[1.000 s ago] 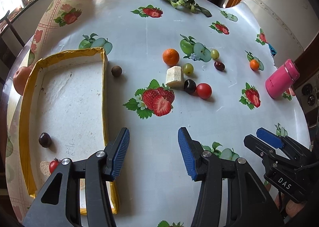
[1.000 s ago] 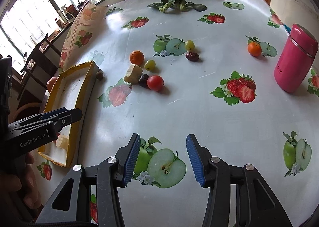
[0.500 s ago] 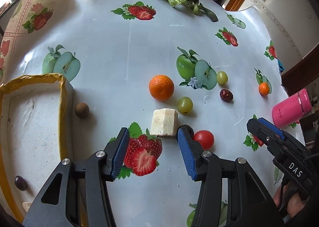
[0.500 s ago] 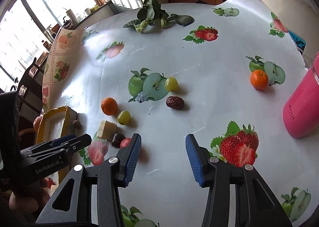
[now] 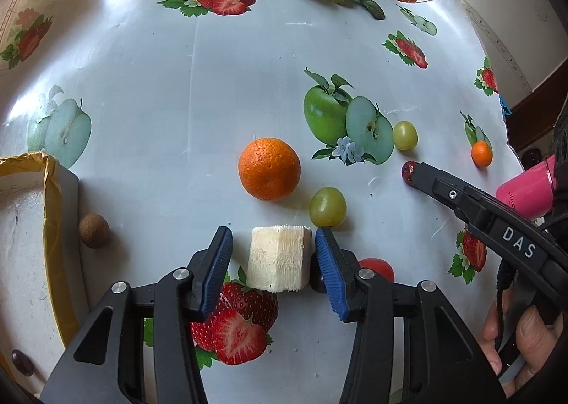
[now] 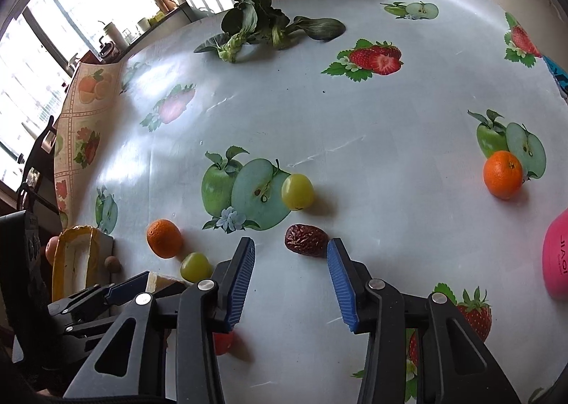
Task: Organize fruits
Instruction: 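Close left gripper on white cube while right gripper closes on brown date, then carry white cube with left gripper over tray while right gripper carries date toward it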
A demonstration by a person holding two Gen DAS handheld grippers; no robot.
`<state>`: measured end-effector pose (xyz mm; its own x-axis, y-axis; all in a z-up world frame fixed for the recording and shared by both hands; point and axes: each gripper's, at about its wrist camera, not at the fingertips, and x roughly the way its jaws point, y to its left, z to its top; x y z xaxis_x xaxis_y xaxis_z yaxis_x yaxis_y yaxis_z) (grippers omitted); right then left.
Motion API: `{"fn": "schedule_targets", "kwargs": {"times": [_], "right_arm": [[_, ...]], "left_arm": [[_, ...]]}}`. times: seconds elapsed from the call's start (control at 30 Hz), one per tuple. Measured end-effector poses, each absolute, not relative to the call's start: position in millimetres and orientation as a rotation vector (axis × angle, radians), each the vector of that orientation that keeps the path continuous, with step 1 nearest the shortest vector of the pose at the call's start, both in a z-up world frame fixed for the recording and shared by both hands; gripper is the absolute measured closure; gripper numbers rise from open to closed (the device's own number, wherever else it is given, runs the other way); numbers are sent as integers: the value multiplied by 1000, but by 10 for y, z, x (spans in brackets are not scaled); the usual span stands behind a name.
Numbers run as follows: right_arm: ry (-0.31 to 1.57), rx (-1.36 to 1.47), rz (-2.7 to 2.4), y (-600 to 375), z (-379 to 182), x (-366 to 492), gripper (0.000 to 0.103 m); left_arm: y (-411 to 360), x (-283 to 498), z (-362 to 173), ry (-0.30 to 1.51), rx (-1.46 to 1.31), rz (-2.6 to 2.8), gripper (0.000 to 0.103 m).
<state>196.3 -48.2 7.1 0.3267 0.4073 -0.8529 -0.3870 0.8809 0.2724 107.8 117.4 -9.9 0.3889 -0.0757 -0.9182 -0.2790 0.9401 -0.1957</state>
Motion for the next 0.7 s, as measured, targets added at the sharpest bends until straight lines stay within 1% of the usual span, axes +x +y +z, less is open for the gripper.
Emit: {"fn": "schedule_targets", "kwargs": {"times": [0.03,0.07,0.13,0.17,0.33,0.7], "right_arm": [[1128,18,516,-467,37,1980,61],[1133,13,512,-456,0,1996,62],[1148,0,505,-431,-74,2019,71],[1141,1,507,-433,-88,2026,73],[1124,5,526,-470,-12,1922,74],[1090,8,592,-567,395,1309,74]], "left_arm": [[1179,1082,-103,1168,-343,120,68],[1185,1081,-107,1166,-347,107,71],[1191,1073,-108,1164,-341,96,71],[1197,1065,-108,1165,-340,92,71],[1268,951,-48,1159,-368,98,72],[1224,407,316,1120,-340,165,72]]}}
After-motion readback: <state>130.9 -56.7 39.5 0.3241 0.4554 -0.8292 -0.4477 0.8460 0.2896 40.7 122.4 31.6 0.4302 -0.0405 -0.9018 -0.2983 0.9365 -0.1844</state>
